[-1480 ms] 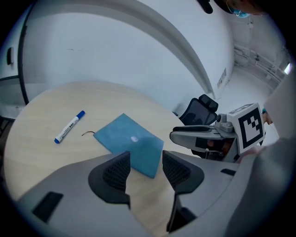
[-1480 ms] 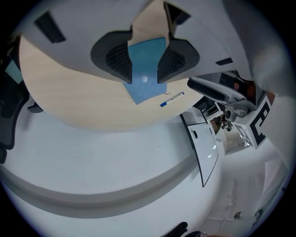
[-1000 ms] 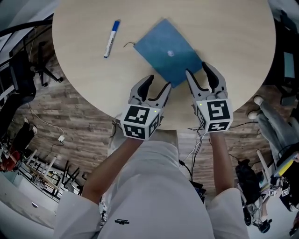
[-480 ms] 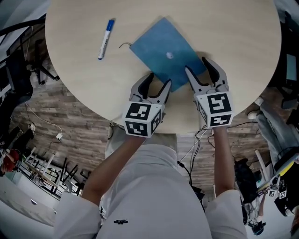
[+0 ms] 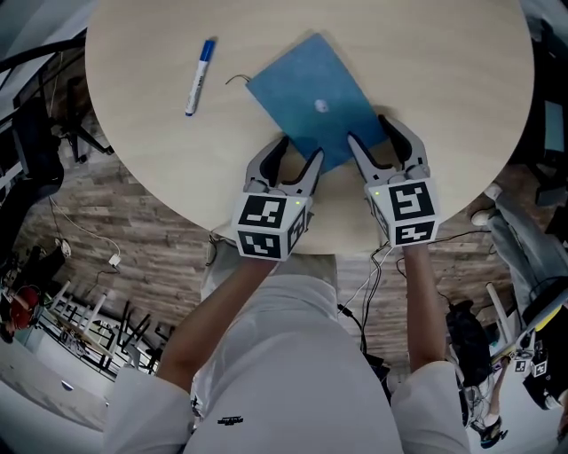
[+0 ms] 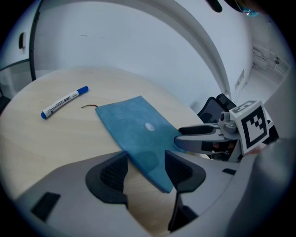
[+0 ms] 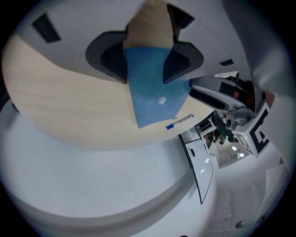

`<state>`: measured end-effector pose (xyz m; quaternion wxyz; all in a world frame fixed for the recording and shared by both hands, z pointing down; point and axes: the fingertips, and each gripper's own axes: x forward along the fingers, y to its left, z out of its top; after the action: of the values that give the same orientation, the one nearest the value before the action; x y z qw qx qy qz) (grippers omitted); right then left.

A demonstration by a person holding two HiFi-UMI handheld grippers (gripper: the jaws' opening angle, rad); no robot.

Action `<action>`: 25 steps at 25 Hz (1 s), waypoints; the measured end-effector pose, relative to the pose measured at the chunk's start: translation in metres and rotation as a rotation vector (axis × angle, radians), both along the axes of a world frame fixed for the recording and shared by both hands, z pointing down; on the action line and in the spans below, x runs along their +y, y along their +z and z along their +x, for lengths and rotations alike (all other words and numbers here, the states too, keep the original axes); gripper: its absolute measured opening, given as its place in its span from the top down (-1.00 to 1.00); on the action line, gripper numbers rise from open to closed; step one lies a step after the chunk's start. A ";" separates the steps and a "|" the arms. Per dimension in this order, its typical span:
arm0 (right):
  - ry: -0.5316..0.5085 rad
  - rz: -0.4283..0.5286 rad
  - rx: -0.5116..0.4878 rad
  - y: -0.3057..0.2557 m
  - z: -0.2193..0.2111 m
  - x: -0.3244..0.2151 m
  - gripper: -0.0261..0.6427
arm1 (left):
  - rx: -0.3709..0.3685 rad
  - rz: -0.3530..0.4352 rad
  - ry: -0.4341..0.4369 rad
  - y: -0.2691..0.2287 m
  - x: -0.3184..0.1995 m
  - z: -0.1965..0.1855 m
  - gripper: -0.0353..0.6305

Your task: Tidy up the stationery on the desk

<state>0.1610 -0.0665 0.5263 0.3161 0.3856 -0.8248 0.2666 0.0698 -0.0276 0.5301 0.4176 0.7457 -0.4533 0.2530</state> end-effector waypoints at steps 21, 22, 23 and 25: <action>0.273 -0.049 -0.057 -0.005 -0.005 0.049 0.20 | -0.054 0.062 0.214 -0.003 -0.030 -0.005 0.17; 0.282 -0.054 -0.062 -0.005 -0.007 0.051 0.20 | -0.053 0.066 0.214 -0.003 -0.031 -0.007 0.17; 0.287 -0.057 -0.064 -0.004 -0.008 0.052 0.20 | -0.052 0.069 0.216 -0.004 -0.033 -0.008 0.17; 0.295 -0.058 -0.063 -0.004 -0.010 0.053 0.20 | -0.050 0.073 0.224 -0.004 -0.035 -0.008 0.17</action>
<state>0.1515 -0.0139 0.5223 0.2584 0.4848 -0.7607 0.3458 0.0616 -0.0624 0.5259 0.3482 0.7998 -0.3862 0.2998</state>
